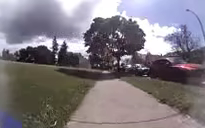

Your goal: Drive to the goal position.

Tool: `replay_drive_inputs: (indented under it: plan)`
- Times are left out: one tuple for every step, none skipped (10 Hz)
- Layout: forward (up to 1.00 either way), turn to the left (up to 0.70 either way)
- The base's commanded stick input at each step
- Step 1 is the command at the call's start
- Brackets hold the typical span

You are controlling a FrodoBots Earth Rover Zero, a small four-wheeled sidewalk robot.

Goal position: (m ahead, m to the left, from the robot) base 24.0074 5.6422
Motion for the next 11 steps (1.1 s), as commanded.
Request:
replay_drive_inputs:
  plan:
    - [0.70,0.00]
    - [0.70,0.00]
    - [0.70,0.00]
    - [0.70,0.00]
    - [0.70,0.00]
    - [0.70,0.00]
    - [0.70,0.00]
    - [0.70,0.00]
    - [0.70,0.00]
    - [0.70,0.00]
    - [0.70,0.00]
